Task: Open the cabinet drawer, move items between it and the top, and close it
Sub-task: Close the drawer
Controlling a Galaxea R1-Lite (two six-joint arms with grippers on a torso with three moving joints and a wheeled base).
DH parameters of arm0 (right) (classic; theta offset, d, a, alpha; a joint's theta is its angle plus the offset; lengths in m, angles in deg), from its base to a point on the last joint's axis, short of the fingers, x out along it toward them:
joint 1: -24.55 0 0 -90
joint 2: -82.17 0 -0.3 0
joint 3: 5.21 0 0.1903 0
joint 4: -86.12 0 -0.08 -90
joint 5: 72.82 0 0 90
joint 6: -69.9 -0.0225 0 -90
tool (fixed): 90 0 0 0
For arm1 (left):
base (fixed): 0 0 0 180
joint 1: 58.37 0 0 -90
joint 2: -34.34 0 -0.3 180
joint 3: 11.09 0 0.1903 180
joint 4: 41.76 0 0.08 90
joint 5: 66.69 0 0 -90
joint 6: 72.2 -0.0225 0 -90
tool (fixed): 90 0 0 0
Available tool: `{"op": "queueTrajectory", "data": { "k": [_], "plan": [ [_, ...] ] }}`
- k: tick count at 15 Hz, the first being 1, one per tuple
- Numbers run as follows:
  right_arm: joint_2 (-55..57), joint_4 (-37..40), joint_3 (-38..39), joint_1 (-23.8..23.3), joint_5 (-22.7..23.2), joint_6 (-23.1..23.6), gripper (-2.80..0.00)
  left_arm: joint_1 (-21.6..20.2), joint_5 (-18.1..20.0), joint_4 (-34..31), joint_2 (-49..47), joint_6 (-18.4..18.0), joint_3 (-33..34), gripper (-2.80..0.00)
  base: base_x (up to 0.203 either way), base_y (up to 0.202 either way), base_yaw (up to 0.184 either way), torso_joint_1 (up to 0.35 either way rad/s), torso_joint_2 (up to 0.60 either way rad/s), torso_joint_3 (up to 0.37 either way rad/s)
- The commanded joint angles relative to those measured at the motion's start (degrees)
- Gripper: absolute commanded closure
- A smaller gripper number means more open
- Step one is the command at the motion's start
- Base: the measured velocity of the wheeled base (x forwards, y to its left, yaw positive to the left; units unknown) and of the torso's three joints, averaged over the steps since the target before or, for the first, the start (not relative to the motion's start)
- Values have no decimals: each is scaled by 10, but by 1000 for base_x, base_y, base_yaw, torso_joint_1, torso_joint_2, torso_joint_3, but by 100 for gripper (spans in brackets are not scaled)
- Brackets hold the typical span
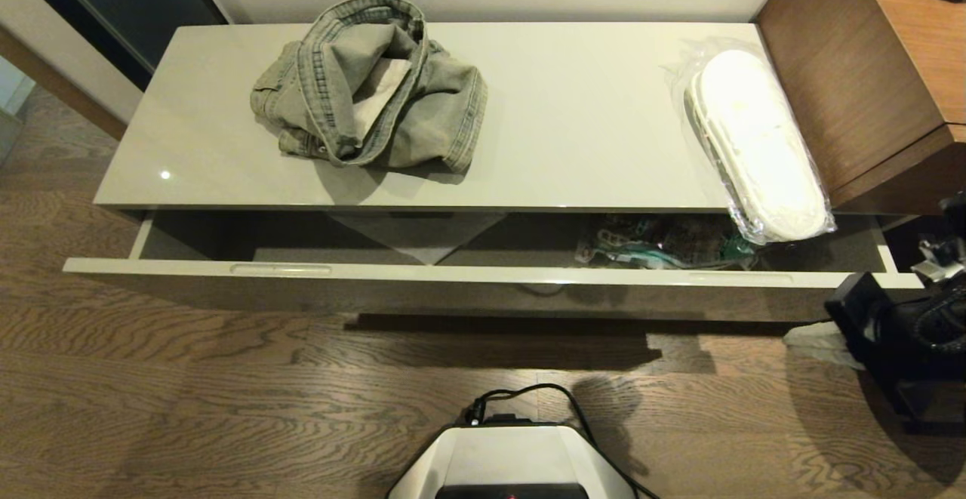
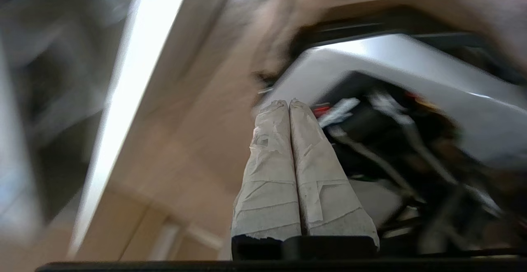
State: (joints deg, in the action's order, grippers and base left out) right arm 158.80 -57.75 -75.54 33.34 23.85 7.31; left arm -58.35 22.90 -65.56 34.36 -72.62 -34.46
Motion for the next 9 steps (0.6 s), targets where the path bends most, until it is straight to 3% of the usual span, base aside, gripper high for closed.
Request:
{"op": "queueTrajectory", "data": {
  "k": [1, 5, 9],
  "plan": [
    [-70, 2, -9, 0, 18, 0, 0, 0, 0, 0, 0, 0, 1, 0, 0, 0, 0, 0, 0, 0],
    [-45, 2, 16, 0, 18, 16, 0, 0, 0, 0, 0, 0, 1, 0, 0, 0, 0, 0, 0, 0],
    [40, -16, 31, -4, -69, 11, 0, 0, 0, 0, 0, 0, 1, 0, 0, 0, 0, 0, 0, 0]
  ]
}}
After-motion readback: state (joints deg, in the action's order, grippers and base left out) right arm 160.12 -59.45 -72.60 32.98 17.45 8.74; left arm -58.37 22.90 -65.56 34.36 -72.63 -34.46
